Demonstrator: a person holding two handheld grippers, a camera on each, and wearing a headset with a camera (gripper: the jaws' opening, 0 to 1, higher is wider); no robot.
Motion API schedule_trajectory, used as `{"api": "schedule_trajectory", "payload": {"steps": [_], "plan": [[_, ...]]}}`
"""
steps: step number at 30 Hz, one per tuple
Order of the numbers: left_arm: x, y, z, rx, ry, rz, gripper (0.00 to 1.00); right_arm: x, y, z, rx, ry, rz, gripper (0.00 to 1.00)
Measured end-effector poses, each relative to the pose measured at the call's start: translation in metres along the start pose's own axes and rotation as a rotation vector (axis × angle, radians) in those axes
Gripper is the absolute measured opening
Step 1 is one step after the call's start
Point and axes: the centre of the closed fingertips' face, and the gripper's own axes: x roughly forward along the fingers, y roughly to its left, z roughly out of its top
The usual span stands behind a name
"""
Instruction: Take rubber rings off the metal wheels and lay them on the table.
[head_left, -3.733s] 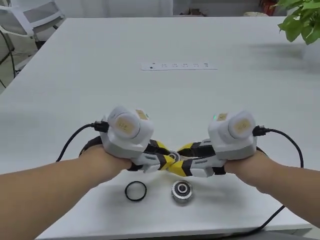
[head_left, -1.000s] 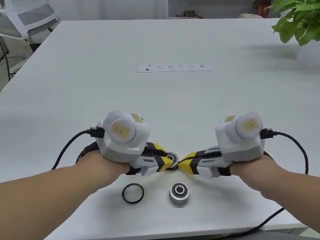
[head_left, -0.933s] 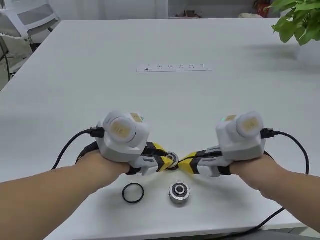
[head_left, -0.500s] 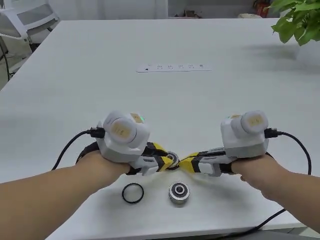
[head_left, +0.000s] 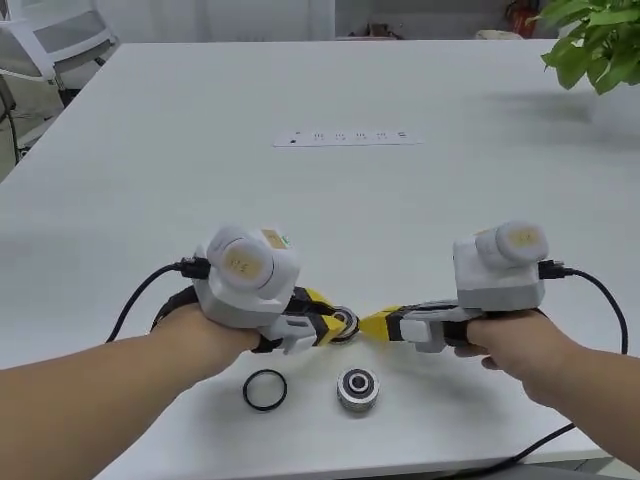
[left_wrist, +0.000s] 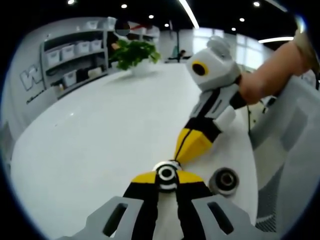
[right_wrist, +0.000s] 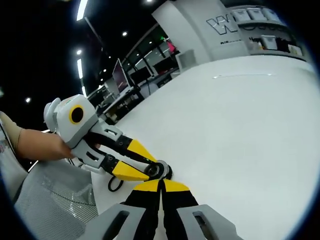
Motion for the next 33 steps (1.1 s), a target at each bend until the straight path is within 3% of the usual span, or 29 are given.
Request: {"api": "schedule_trajectory", "payload": {"steps": [5,22,33], "plan": [[0.0000,0.0000,0.0000,-0.002,0.001,0.002,0.12,0.0007,-0.0004,-0.0015,-0.018,0.011,-0.007,0.00],[-0.0003,-0.0004,0.0001,-0.024,0.009,0.023,0.12,0.0013,-0.0039,0.0037,0.037,-0.026,-0.020,0.00],[0.0005,-0.0001,0.0000,-0.015,0.023,0.027,0.12,0.0024,0.0009,0.0046,0.028,-0.027,-0.001,0.00]]}}
